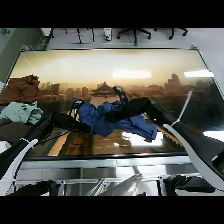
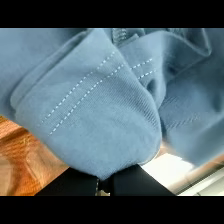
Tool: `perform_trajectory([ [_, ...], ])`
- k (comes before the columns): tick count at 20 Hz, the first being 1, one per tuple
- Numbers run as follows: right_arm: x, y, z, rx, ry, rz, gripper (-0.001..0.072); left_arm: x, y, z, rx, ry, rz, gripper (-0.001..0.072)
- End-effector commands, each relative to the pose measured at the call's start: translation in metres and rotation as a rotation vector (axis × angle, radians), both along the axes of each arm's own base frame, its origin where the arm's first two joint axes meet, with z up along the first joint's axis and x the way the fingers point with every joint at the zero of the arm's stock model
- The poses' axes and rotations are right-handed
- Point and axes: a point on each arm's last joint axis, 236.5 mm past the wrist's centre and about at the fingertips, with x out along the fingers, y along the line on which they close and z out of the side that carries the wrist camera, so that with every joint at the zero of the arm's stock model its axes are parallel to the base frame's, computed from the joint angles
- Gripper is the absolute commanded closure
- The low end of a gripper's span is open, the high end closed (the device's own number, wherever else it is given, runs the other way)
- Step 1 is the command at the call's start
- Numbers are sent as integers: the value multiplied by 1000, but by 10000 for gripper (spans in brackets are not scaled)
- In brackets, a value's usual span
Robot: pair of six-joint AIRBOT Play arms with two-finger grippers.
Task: Fold the shirts.
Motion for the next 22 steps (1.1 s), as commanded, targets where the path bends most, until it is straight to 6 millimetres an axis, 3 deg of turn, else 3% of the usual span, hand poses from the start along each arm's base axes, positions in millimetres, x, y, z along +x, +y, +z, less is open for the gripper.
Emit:
perform_trajectory([
  [1, 85, -30, 122, 116, -352, -184, 695, 0, 0, 0, 0, 1, 1, 687],
  [2, 123, -60, 159, 149, -460, -313, 695, -1, 0, 0, 0, 4, 0, 687],
  [4, 179, -129, 200, 197, -591, -581, 694, -4, 0, 0, 2, 16, -7, 687],
  [5, 199, -159, 199, 214, -594, -693, 695, -6, 0, -1, 3, 23, -10, 687],
  [6, 212, -179, 185, 213, -557, -754, 695, -7, 0, -1, 3, 27, -13, 687],
  [8, 218, -191, 123, 156, -400, -739, 694, -11, -1, -1, 6, 41, -23, 687],
  [10, 216, -186, 71, 108, -276, -695, 694, -13, -1, -1, 6, 47, -26, 687],
  [12, 214, -180, 45, 89, -220, -675, 693, -13, -1, -1, 6, 49, -26, 687],
  [13, 212, -179, 44, 82, -220, -660, 666, -15, 0, -1, 7, 56, -29, 687],
  [15, 209, -189, 66, 78, -261, -635, 297, -19, 0, -2, 10, 71, -36, 687],
  [17, 190, -210, 103, 40, -316, -578, 265, -23, 1, -2, 12, 88, -42, 687],
  [19, 151, -234, 120, -83, -313, -501, 272, -23, 2, -2, 12, 88, -39, 687],
  [22, 77, -265, 93, -297, -165, -488, 272, -20, 1, -2, 11, 79, -36, 687],
])
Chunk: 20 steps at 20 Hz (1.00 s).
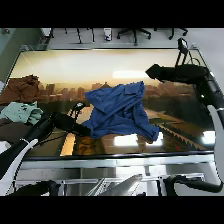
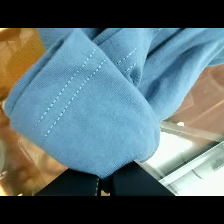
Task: Fold the shirts.
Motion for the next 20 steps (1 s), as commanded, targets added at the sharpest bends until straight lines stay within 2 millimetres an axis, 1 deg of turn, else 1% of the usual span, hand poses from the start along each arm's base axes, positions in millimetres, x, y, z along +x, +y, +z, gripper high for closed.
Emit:
perform_trajectory([
  [1, -86, -43, -36, -194, 224, -40, 272, 0, 0, 0, 0, -1, 1, 687],
  [2, -111, -54, -54, -227, 274, -75, 265, 0, 0, 0, 0, -1, 1, 687],
  [3, -133, -66, -72, -252, 329, -121, 118, 0, 0, 0, 0, 1, -1, 687],
  [4, -155, -77, -91, -261, 389, -186, -2, -1, 0, 0, 1, 6, -2, 687],
  [5, -172, -79, -108, -249, 439, -219, -3, -1, 0, 0, 1, 6, -3, 687],
  [6, -188, -74, -125, -212, 496, -237, -3, -2, 0, 0, 1, 7, -3, 687],
  [7, -201, -64, -139, -167, 548, -234, -3, -2, 0, 0, 1, 9, -4, 687],
  [9, -221, -45, -161, -82, 639, -222, -1, -2, 0, 0, 1, 9, -4, 687],
  [10, -228, -42, -172, -70, 670, -223, -1, -2, 0, 0, 1, 9, -4, 687],
  [12, -237, -45, -188, -72, 726, -237, -1, -2, 0, 0, 1, 9, -4, 687],
  [15, -239, -48, -202, -52, 788, -271, 1, -3, 0, 0, 2, 12, -5, 687],
  [18, -246, -41, -224, -46, 875, -241, 2, -3, 0, 0, 2, 13, -5, 687],
  [20, -239, -29, -236, -8, 869, -190, 2, -3, 1, 0, 2, 13, -5, 687],
])
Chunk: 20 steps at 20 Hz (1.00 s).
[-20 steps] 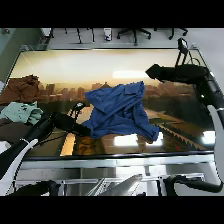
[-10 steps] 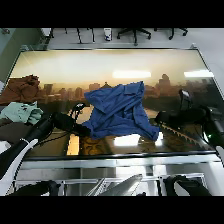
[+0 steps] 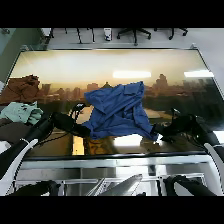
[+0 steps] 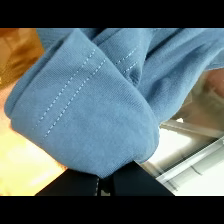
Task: Fold the shirts.
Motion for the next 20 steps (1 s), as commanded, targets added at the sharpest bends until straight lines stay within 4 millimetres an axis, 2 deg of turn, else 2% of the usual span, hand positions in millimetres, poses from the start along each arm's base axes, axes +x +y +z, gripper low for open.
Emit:
perform_trajectory([
  [1, 10, 20, -18, 93, -6, 31, 3, 0, 0, 0, 0, 1, 1, 687],
  [4, 24, 23, -18, 106, -57, 16, 21, 0, 0, 1, -2, -1, 0, 687],
  [5, 25, 23, -17, 104, -68, 33, 235, 0, 0, 2, -2, -2, 0, 687],
  [6, 28, 25, -15, 112, -90, 65, 596, 0, 0, 2, -3, -2, 1, 687],
  [7, 34, 32, -8, 143, -127, 89, 692, 0, 0, 2, -3, -3, 1, 687],
  [9, 54, 44, 19, 196, -223, 101, 693, 3, -1, 10, -12, -29, 3, 687],
  [10, 71, 49, 46, 219, -314, 114, 693, 11, -3, 26, -29, -81, 4, 687],
  [11, 89, 54, 82, 236, -427, 128, 694, 23, -5, 52, -48, -157, 2, 688],
  [12, 107, 56, 133, 241, -574, 139, 694, 39, -8, 95, -87, -272, 10, 687],
  [13, 123, 55, 205, 223, -786, 148, 693, 54, -9, 148, -133, -409, 25, 687],
  [14, 127, 47, 293, 168, -1046, 143, 694, 67, -7, 221, -195, -593, 51, 688],
  [15, 115, 35, 378, 107, -1299, 113, 694, 68, 1, 303, -262, -804, 84, 687],
  [16, 82, 18, 471, 38, -1575, 52, 693, 55, 12, 384, -331, -1013, 121, 687],
  [17, 35, 5, 543, -34, -1806, 5, 693, 29, 26, 462, -405, -1217, 153, 687],
  [18, -20, -5, 598, -100, -2002, -31, 693, -12, 43, 532, -478, -1407, 181, 687],
  [19, -67, -8, 630, -143, -2132, -45, 693, -54, 58, 580, -534, -1540, 192, 687],
  [20, -108, -7, 651, -187, -2228, -35, 694, -95, 71, 615, -576, -1640, 190, 687],
])
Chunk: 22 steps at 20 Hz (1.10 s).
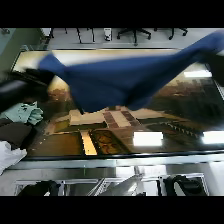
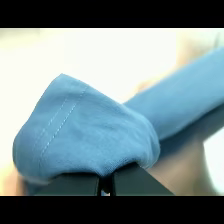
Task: Fold the shirts.
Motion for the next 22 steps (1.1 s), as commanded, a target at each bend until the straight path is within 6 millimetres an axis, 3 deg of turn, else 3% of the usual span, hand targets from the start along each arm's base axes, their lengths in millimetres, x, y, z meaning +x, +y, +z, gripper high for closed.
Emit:
perform_trajectory([
  [1, -174, -20, 140, -42, -560, -151, 694, -148, 56, 170, -182, -496, 39, 687],
  [3, -209, -18, 153, -87, -643, -177, 693, -191, 68, 189, -174, -570, 42, 687],
  [5, -213, -18, 159, -107, -660, -185, 693, -194, 70, 186, -139, -540, 50, 687],
  [7, -186, -13, 151, -123, -596, -161, 693, -159, 64, 167, -125, -404, 73, 687],
  [9, -125, -5, 125, -131, -441, -101, 694, -99, 54, 133, -103, -240, 97, 687],
  [10, -85, -1, 105, -129, -337, -66, 693, -64, 49, 110, -92, -153, 110, 687],
  [13, 38, 11, 17, -131, 1, 37, 693, 41, 25, 3, -86, 178, 101, 687],
  [16, 149, 25, -103, -101, 327, 110, 693, 121, 5, -146, -10, 506, 87, 687],
  [19, 223, 49, -239, -93, 593, 158, 694, 167, -1, -293, 63, 764, 109, 687],
  [21, 253, 53, -309, -80, 696, 139, 694, 187, -2, -370, 103, 875, 121, 687],
  [22, 264, 54, -335, -70, 733, 132, 694, 195, -3, -398, 122, 916, 117, 687],
])
